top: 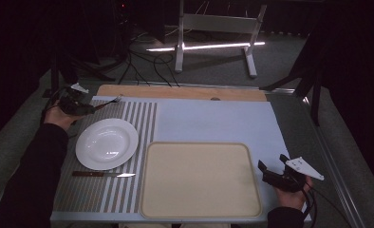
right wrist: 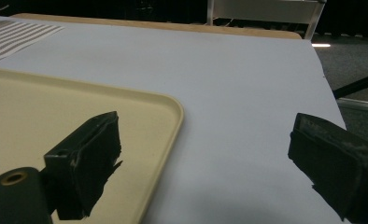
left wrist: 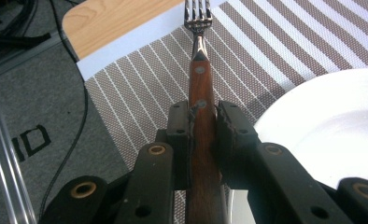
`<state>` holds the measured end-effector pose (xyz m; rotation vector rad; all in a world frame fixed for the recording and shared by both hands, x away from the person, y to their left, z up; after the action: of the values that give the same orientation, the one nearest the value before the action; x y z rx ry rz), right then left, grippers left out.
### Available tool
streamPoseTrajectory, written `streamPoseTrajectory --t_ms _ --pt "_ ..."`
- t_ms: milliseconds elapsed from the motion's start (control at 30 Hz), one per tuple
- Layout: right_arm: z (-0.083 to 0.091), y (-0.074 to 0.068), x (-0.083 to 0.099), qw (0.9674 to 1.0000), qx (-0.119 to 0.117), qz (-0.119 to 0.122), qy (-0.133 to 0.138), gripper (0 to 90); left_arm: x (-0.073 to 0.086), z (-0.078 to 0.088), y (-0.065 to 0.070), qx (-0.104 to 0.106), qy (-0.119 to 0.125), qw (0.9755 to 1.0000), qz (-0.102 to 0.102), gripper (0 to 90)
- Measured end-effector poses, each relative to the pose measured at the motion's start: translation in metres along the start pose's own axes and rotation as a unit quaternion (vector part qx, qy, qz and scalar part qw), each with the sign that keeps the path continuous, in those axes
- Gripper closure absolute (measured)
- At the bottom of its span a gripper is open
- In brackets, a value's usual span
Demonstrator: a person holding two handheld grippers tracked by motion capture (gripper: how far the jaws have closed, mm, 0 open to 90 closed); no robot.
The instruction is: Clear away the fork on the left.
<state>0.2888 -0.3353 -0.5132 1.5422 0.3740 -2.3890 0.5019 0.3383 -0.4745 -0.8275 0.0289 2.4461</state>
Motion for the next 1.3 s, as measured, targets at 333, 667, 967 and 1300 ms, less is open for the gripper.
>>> streamPoseTrajectory --t_ms 333,667,967,1300 --pt "0.001 0.000 -0.001 1.0000 -0.001 -0.002 0.003 9.2 -0.005 0.017 0.008 -0.004 0.030 0.9995 0.005 77.2" --pt "0.000 0.000 -0.001 1.0000 -0.003 -0.003 0.003 9.2 -0.013 0.031 0.018 -0.014 0.051 0.9986 -0.002 77.2" --pt "0.001 0.001 -0.001 1.0000 -0.003 -0.004 0.005 9.1 -0.017 0.039 0.027 -0.019 0.063 0.9978 0.001 77.2" --pt "-0.002 0.001 -0.001 1.0000 -0.003 0.002 0.002 9.1 -0.018 0.050 0.035 -0.029 0.076 0.9967 0.009 77.1"
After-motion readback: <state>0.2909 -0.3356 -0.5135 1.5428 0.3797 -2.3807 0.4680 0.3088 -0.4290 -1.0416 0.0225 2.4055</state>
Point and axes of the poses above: each handheld gripper's, and its own axes: z roughly backward along the jaws, x roughly out of its underside, y roughly to its right, the point moved 4 cm from there along -z, roughly forward along the jaws, and after that the axes turned 5 degrees about -x, right-handed, at the moved point
